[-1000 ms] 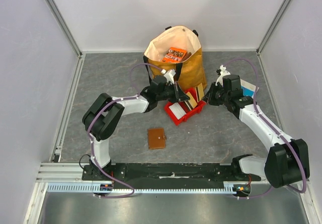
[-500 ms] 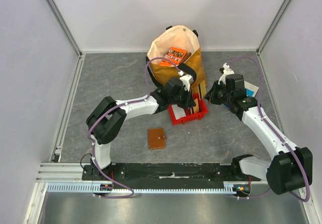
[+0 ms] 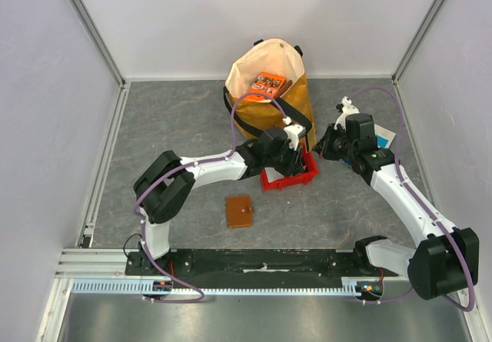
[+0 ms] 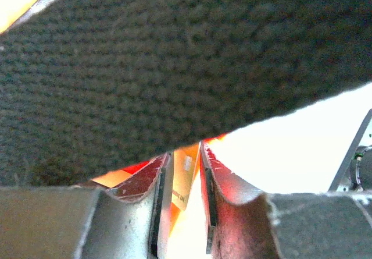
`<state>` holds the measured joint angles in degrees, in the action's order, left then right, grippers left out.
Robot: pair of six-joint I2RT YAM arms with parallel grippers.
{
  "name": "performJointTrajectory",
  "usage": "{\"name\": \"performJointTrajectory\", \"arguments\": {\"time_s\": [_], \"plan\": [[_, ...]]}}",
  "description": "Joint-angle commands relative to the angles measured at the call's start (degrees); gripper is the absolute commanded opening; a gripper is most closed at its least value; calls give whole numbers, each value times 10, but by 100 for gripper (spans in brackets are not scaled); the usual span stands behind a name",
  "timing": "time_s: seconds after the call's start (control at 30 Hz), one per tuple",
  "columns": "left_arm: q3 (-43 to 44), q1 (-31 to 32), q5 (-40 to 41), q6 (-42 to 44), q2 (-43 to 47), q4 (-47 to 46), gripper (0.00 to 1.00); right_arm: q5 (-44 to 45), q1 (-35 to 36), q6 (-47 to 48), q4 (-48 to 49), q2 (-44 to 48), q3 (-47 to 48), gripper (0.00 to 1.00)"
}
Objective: Put the credit cards into the card holder
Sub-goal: Place the credit card in the storage box.
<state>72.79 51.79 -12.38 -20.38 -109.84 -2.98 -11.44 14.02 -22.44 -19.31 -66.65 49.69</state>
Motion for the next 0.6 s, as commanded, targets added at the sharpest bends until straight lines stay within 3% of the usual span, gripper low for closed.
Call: {"name": "performJointTrajectory", "arguments": {"time_s": [0.0,0.23,0.57], "plan": [[-3,10,-20,31,51,-5,31,14,0,8,-4,18,23,0],[-12,13,-61,28,76,8,32,20,0,8,-12,28,23,0],[-71,27,-39,-21,168,-22,34,-7,0,13,-23,50,23,0]]}}
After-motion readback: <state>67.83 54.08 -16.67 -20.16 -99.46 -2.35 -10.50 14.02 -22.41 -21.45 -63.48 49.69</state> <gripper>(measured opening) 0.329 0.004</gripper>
